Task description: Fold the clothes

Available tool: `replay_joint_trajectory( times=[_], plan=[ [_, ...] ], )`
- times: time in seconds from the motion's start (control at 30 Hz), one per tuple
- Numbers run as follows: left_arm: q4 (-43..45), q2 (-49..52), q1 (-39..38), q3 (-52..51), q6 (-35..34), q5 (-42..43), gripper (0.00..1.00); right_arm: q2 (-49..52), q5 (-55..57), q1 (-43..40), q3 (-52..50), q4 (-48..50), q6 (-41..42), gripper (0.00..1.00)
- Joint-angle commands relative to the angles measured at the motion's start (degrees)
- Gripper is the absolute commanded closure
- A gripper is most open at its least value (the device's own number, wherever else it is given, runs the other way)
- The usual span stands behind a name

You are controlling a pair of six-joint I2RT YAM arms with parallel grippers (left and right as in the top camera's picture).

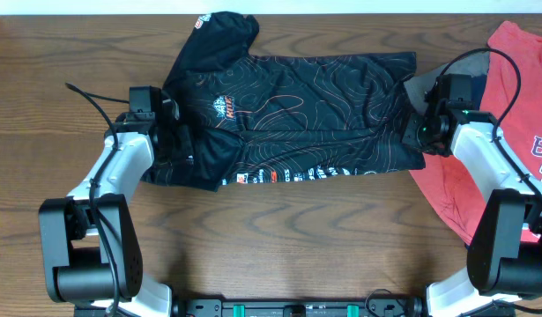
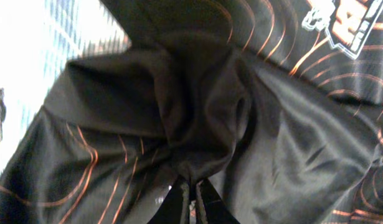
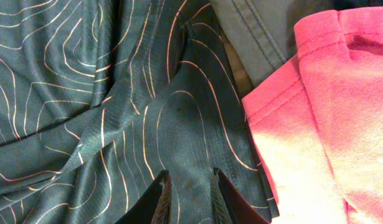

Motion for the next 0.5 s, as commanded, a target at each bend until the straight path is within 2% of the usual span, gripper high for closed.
replay_joint_trajectory(
  times=[0.0,0.27,0.3,0.37,0.43,0.47],
  plan=[
    [1.49,-0.81,0.61,1.29,-0.24,-0.94,0.94,0.48,0.37,0.48,-0.02,-0.17,0.15,0.8],
    [5.38,-2.4,5.07,6.97,-2.1,-1.14,0.94,0.48,0.37,0.44,-0.02,-0.15,0.15,0.8],
    [4.98,-2.27,5.42,6.95,-2.19,-1.14,0.89,0.48,0.37,0.44,-0.02,-0.15,0.15,0.8],
    [3.26,-2.1,5.75,6.82,-2.23,-1.16,0.58,0.48,0.35,0.44,-0.02,-0.15,0.15,0.79],
    [1.29,-2.08,5.88,6.56,-2.19,-1.29,0.42,0.48,0.35,0.44,-0.02,-0.15,0.15,0.79],
    [-0.04,-2.05,5.95,6.47,-2.23,-1.9,0.39,0.48,0.35,0.44,-0.02,-0.17,0.15,0.79]
  ],
)
